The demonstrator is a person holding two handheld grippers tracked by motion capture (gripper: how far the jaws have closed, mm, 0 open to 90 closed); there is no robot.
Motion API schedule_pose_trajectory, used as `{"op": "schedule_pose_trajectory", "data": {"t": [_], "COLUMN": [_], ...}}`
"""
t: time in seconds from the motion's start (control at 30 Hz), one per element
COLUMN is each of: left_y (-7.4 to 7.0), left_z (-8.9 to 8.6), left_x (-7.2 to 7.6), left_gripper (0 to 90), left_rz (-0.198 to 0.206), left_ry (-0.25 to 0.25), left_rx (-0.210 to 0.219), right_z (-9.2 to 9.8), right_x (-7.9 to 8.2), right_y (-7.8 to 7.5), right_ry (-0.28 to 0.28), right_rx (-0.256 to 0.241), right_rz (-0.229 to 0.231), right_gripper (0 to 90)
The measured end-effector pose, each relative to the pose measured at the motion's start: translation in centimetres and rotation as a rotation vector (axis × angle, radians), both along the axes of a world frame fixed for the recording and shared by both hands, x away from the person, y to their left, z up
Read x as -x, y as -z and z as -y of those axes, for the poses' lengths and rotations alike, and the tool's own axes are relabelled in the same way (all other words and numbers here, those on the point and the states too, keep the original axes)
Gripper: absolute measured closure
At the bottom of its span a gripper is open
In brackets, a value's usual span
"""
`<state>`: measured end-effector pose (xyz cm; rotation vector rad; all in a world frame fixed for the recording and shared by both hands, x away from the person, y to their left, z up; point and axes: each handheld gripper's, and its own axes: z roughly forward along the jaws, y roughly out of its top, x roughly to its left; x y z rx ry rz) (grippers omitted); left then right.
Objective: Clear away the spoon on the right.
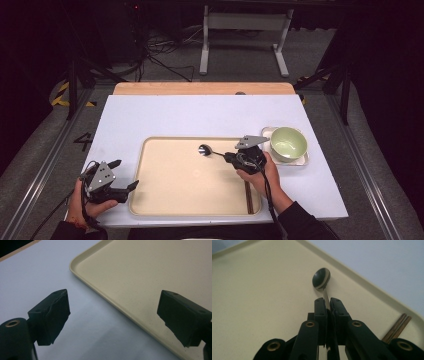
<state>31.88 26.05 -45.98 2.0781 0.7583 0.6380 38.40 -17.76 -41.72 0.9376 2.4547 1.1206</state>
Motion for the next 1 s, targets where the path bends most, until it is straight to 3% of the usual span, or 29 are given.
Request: {"op": "schedule_pose_trajectory", "data": {"t": [0.37, 0.6, 0.73, 0.83, 0.87, 0.9, 0.93, 1.0], "left_y": [0.0, -0.1, -0.1, -0.1, -0.1, -0.1, -0.1, -0.1], "left_z": [0.0, -0.1, 0.0, -0.1, 0.0, 0.0, 0.0, 0.0], "left_x": [0.0, 0.0, 0.0, 0.0, 0.0, 0.0, 0.0, 0.0], "left_gripper": [12.0, 11.5, 11.5, 11.5, 11.5, 11.7, 11.7, 11.7], "left_rz": [0.001, 0.000, 0.001, 0.000, -0.001, -0.001, -0.001, -0.001], "left_ry": [-0.001, -0.009, -0.009, -0.005, -0.006, -0.006, -0.003, -0.003], "left_rx": [-0.002, 0.008, 0.006, 0.005, 0.010, 0.010, 0.011, 0.007], "right_z": [-0.9, -1.5, -2.1, -2.4, -2.7, -2.7, -3.1, -3.9], "right_x": [2.1, 3.6, 4.1, 4.0, 3.9, 3.9, 3.6, 3.2], "right_y": [1.9, 2.2, 2.3, 2.0, 1.9, 1.9, 1.8, 1.7], "right_ry": [-0.027, -0.079, -0.109, -0.154, -0.178, -0.178, -0.218, -0.255], "right_rx": [0.084, 0.075, 0.082, 0.072, 0.102, 0.102, 0.143, 0.160], "right_rz": [-0.065, -0.104, -0.102, -0.051, -0.008, -0.008, 0.045, 0.083], "right_gripper": [83.9, 76.6, 74.4, 80.7, 86.1, 86.1, 90.0, 90.0]}}
